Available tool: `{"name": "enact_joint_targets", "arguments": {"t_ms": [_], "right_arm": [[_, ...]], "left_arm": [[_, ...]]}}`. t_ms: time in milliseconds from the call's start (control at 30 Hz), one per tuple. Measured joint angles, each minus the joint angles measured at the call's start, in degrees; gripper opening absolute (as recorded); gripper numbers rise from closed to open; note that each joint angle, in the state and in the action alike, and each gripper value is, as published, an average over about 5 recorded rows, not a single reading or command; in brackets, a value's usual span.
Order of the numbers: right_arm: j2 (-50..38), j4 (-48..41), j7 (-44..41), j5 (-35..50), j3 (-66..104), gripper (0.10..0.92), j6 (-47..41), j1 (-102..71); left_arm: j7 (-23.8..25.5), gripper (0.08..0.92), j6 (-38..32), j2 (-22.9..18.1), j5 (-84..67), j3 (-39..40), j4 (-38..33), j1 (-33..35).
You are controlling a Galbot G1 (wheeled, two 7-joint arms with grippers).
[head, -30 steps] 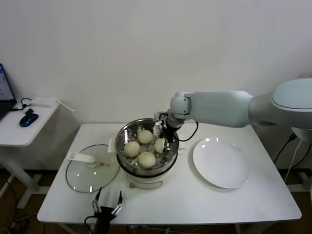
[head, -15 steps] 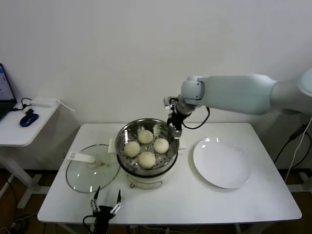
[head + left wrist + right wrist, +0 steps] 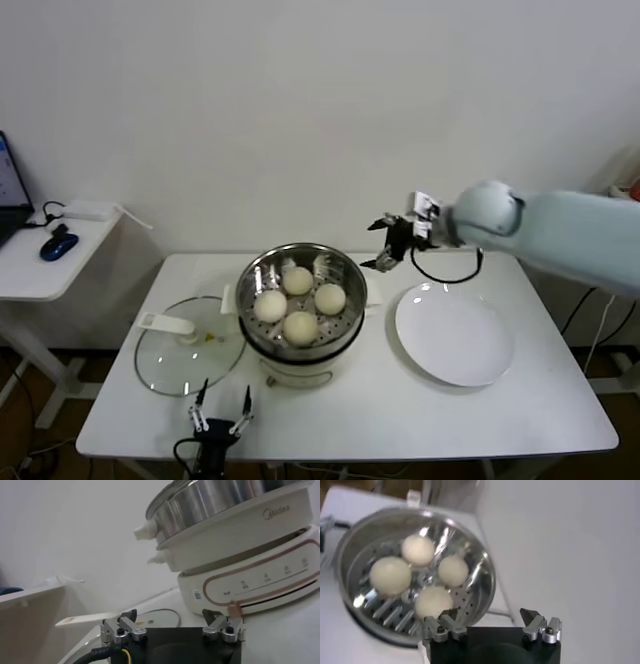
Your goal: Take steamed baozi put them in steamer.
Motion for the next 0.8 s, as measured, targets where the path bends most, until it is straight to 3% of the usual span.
{"name": "enact_joint_targets", "arguments": {"t_ms": [167, 333, 800], "right_arm": [[-7.7, 6.3, 7.0, -3.3, 17.8, 0.823, 3.4, -17.2], [-9.7, 10.3, 10.9, -8.6, 36.9, 0.823, 7.8, -36.3], [7.0, 13.1, 12.1, -24.8, 87.3, 0.823, 22.7, -89.5]], "left_arm": [[0.0, 0.823, 0.0, -0.1, 0.0, 0.1, -0.2, 0.0], [0.0, 0.823, -0.1, -0.1, 0.0, 0.1, -0.1, 0.0], [-0.2, 0.823, 0.2, 0.0, -0.1, 0.6, -0.6, 0.1]]}}
